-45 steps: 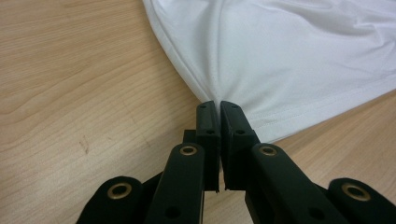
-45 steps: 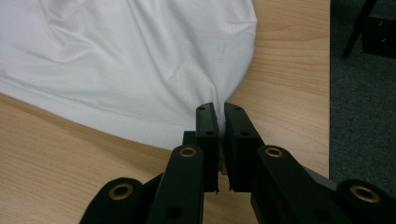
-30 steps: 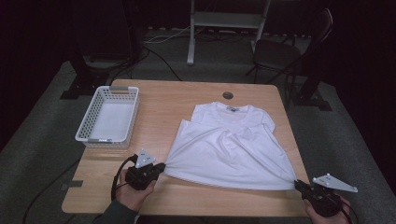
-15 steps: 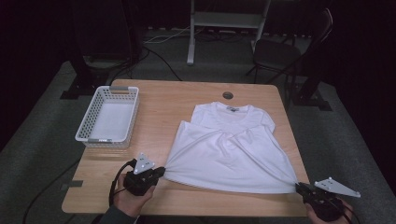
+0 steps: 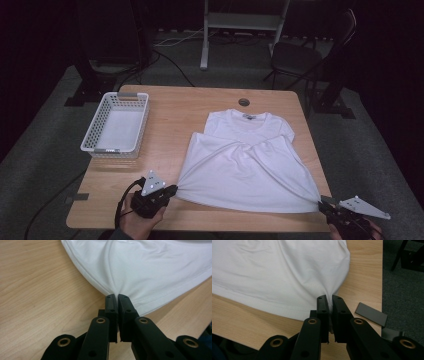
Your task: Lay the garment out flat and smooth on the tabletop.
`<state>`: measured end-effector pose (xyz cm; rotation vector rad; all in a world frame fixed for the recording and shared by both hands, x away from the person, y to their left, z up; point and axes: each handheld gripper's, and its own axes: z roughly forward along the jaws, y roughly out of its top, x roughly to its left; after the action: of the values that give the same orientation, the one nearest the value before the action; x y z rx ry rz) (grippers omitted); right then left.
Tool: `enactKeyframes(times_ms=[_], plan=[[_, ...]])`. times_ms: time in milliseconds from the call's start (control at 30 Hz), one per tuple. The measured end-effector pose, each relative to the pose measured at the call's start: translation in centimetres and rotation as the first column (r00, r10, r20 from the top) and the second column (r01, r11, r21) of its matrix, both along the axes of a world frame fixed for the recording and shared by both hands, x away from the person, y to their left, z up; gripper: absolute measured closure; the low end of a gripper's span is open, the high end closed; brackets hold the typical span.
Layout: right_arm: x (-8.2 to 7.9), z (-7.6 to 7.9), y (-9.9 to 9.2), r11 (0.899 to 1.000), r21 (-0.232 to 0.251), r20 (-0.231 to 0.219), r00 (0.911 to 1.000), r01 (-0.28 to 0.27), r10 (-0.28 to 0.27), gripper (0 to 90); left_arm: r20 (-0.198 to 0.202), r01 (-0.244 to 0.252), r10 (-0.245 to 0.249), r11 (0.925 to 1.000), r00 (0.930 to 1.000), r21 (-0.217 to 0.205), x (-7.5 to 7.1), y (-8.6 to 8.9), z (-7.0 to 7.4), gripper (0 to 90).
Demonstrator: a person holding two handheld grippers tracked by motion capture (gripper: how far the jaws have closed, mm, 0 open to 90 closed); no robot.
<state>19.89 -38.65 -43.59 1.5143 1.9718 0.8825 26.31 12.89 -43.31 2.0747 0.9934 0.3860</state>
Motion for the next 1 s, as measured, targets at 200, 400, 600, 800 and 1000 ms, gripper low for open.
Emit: enactKeyframes(times_ms=[200,400,600,800,1000], plan=[[-0.7,0.1,-0.1,1.0,0.0,-0.003,1.0,0.002,-0.002,84.5,0.002,0.007,-0.007,1.0,1.0,-0.003,-0.9,0.2,0.2,87.9],[-1.6,0.3,0.0,1.0,-0.001,-0.006,1.0,-0.003,0.003,84.4,-0.003,0.01,-0.01,0.9998,1.0,-0.016,-2.0,0.5,0.2,87.8],[-2.1,0.5,0.0,1.0,-0.01,-0.003,1.0,0.0,0.0,84.4,-0.002,0.012,-0.012,0.9997,0.9999,-0.022,-2.6,0.5,0.3,87.7],[-2.2,0.8,0.2,1.0,-0.019,0.008,1.0,0.004,-0.004,77.3,-0.011,0.004,-0.005,0.9991,0.9999,-0.043,-1.9,0.6,0.1,78.6],[-1.5,1.2,0.1,0.999,-0.027,0.038,0.9991,0.018,-0.017,71.8,-0.021,-0.024,0.023,0.9992,0.9995,-0.031,-0.6,0.7,-0.3,71.7]])
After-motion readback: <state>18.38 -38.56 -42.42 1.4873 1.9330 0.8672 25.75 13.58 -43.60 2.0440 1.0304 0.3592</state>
